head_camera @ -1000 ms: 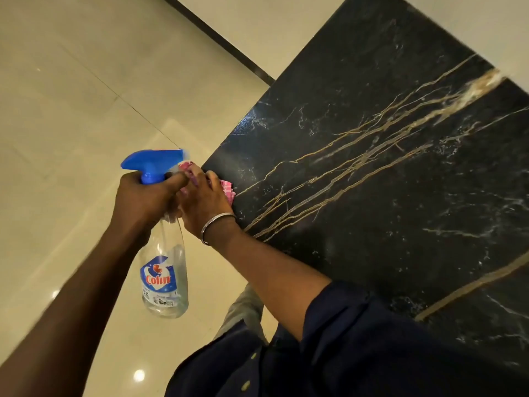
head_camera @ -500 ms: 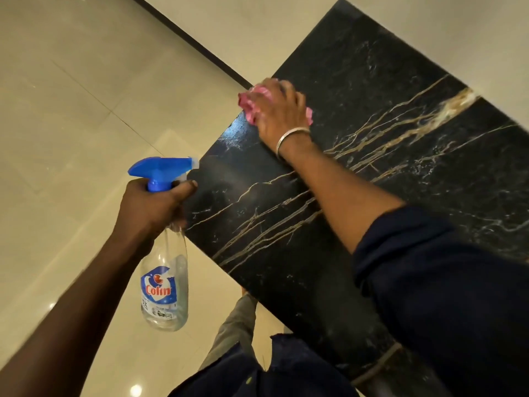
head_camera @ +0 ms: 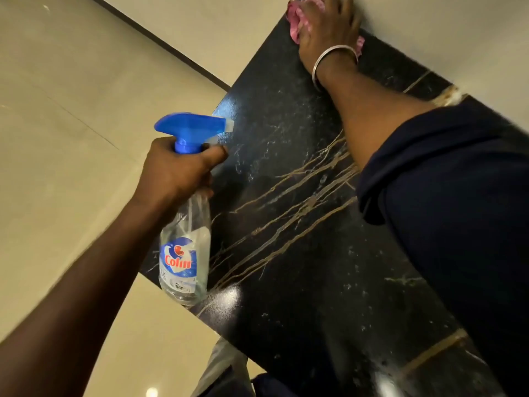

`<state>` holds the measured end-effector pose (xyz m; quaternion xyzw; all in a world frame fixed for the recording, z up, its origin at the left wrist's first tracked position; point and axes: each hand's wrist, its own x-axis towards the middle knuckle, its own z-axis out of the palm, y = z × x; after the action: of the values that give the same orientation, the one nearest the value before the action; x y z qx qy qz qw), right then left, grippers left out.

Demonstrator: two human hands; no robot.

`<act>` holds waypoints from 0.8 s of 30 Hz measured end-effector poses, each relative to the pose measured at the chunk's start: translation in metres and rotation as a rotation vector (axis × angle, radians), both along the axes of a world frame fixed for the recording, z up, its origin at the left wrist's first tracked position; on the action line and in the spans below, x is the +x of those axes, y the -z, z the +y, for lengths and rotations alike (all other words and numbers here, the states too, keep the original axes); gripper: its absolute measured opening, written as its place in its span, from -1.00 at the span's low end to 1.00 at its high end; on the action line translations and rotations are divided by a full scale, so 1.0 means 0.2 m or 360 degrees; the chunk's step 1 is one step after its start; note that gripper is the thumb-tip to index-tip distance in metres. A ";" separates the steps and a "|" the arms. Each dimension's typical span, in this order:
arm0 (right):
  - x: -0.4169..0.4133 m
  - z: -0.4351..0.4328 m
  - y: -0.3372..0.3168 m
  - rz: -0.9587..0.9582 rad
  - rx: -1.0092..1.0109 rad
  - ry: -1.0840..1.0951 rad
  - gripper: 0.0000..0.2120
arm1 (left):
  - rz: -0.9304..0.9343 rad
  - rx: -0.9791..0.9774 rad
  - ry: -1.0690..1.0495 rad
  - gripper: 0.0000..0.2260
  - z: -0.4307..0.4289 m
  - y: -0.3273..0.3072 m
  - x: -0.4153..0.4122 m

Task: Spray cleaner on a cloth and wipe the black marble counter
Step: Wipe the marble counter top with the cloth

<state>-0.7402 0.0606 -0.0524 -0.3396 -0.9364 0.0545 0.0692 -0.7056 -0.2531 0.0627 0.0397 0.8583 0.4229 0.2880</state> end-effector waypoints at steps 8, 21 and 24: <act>0.00 -0.01 -0.01 -0.0022 -0.0076 0.0022 -0.57 | -0.0044 0.0008 0.0105 -0.78 0.16 0.02 0.01; 0.89 0.16 -0.01 -0.0046 -0.0129 0.0354 -0.53 | -0.0086 0.0089 0.0494 -0.82 0.46 -0.04 0.19; 1.22 0.22 0.00 -0.0035 -0.0104 0.0515 -0.52 | -0.0114 0.0083 0.0625 -0.85 0.58 -0.07 0.28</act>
<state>-0.4966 0.1044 -0.0515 -0.4885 -0.8680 0.0693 0.0557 -0.6500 -0.1365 0.0759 0.1986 0.8120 0.3818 0.3942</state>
